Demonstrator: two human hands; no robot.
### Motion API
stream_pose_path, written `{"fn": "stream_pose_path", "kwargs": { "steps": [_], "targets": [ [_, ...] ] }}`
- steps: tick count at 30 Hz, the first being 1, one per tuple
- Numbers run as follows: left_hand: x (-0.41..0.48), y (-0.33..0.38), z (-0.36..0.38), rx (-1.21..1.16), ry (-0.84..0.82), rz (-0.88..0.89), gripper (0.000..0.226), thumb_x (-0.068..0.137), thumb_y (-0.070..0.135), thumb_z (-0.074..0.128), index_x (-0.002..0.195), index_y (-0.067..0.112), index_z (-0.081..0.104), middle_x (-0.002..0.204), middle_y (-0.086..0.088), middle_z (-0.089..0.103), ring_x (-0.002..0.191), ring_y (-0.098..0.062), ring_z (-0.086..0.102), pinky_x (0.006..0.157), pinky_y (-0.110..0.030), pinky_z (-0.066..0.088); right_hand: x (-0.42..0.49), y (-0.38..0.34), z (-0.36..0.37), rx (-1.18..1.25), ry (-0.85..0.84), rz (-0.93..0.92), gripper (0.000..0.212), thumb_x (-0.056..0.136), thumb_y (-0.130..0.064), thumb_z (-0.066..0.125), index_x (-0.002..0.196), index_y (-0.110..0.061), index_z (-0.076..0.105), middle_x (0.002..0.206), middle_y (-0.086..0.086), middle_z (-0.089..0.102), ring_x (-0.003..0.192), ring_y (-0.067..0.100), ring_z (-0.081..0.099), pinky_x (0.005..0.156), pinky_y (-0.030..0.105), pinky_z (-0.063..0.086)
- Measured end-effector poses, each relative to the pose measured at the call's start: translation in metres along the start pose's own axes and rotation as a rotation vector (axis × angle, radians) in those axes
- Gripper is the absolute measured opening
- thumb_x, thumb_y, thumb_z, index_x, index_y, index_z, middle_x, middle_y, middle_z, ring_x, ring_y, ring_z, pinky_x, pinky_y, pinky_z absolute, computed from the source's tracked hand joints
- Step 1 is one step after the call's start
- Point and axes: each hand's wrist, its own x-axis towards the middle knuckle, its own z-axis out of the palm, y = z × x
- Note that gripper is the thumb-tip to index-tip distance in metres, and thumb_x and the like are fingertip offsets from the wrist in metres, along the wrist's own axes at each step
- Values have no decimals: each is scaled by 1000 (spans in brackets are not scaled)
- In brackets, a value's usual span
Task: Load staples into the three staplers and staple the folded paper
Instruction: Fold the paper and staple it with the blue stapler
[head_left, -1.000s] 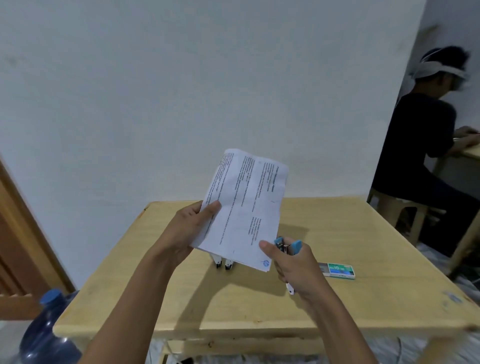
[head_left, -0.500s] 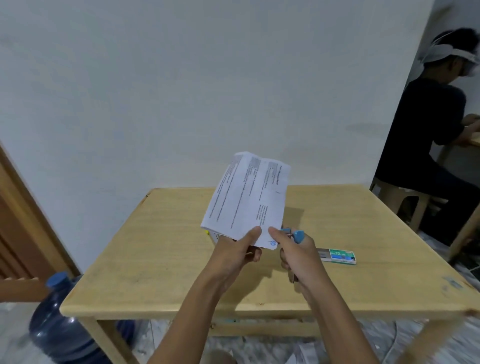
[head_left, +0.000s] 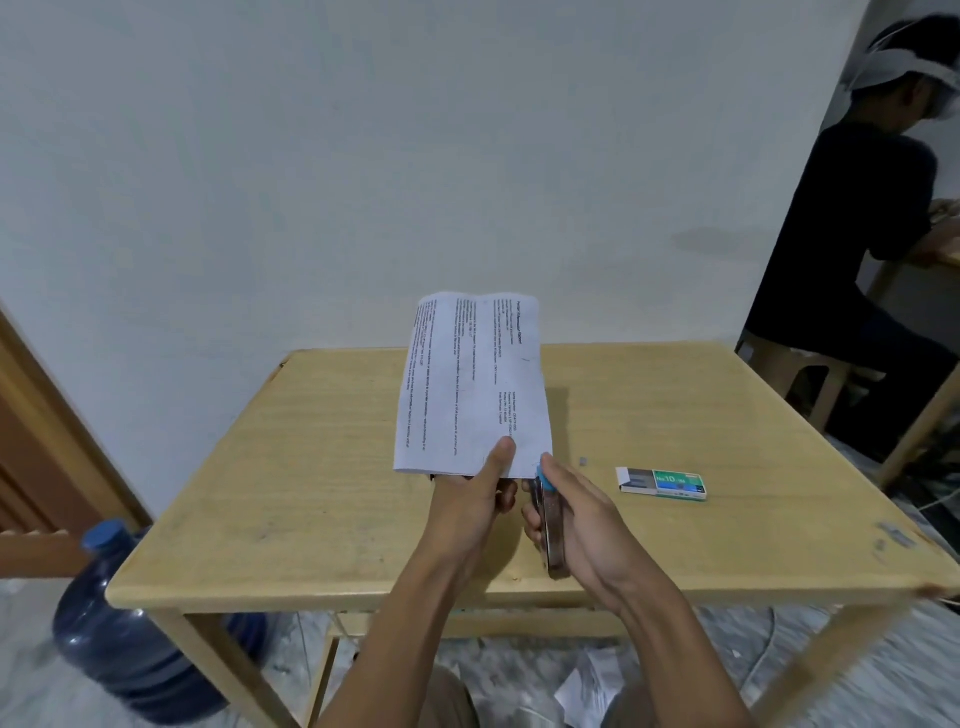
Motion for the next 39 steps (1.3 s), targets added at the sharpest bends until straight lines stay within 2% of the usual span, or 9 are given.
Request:
{"fn": "stream_pose_path", "kwargs": {
  "steps": [4, 10, 13, 16, 25, 28, 30, 34, 39],
  "targets": [
    [0, -2, -1, 42, -57, 39, 30, 89, 39, 69, 112, 21, 66, 78, -15, 55, 62, -29, 39, 61, -39, 38, 2, 1, 0, 0, 63, -17, 56, 84, -48, 62, 116, -2, 58, 63, 7, 51, 57, 16, 47, 56, 28, 39],
    [0, -2, -1, 31, -69, 35, 25, 86, 38, 71, 106, 23, 68, 80, -8, 54, 59, -18, 39, 58, -34, 38, 4, 1, -2, -76, 132, -38, 38, 75, -48, 68, 94, -15, 70, 70, 8, 63, 58, 11, 57, 57, 22, 46],
    [0, -1, -3, 20, -91, 21, 20, 89, 36, 69, 106, 25, 68, 81, -5, 55, 57, -16, 38, 59, -34, 38, 5, 4, -4, -41, 137, -17, 39, 75, -49, 74, 95, -16, 75, 96, 29, 69, 83, 20, 66, 85, 36, 55],
    [-1, 0, -4, -1, -111, 16, 17, 90, 35, 69, 106, 29, 68, 82, -4, 57, 57, -16, 39, 58, -32, 39, 5, 3, -4, 16, 150, -3, 49, 77, -43, 75, 108, -5, 70, 116, 27, 68, 103, 23, 68, 104, 45, 48],
    [-3, 1, -6, -34, -106, -30, 26, 94, 29, 66, 118, 20, 64, 84, -5, 57, 57, -15, 40, 59, -31, 39, 1, 0, -1, -67, 171, -6, 41, 76, -49, 75, 92, -11, 73, 90, 23, 74, 70, 22, 65, 70, 32, 55],
    [-3, 5, -6, -57, -114, -54, 32, 92, 29, 67, 121, 18, 61, 85, -7, 57, 57, -15, 41, 60, -30, 39, -1, -5, -1, -49, 139, 74, 42, 91, -53, 55, 92, -14, 71, 59, 6, 57, 47, 14, 47, 42, 22, 35],
    [-2, 7, -7, -52, -112, -67, 34, 92, 31, 68, 122, 20, 60, 87, -7, 57, 57, -16, 41, 59, -29, 40, 1, -10, -3, -22, 173, 98, 50, 93, -59, 42, 84, -19, 71, 52, 3, 39, 40, 12, 30, 40, 24, 20],
    [-4, 11, -13, 4, -230, -94, 26, 93, 32, 67, 116, 20, 64, 87, -13, 54, 57, -17, 42, 59, -30, 40, 3, -22, -4, -140, 274, -20, 48, 84, -66, 57, 93, -21, 72, 48, 2, 40, 37, 11, 27, 42, 26, 19],
    [-4, 17, -21, 16, -211, -158, 37, 92, 31, 68, 124, 17, 60, 97, -9, 69, 68, -22, 58, 66, -33, 51, 13, -39, 5, -295, 385, -88, 10, 92, -33, 67, 98, -26, 68, 81, 0, 74, 41, 2, 50, 40, 20, 33]
  ]
}}
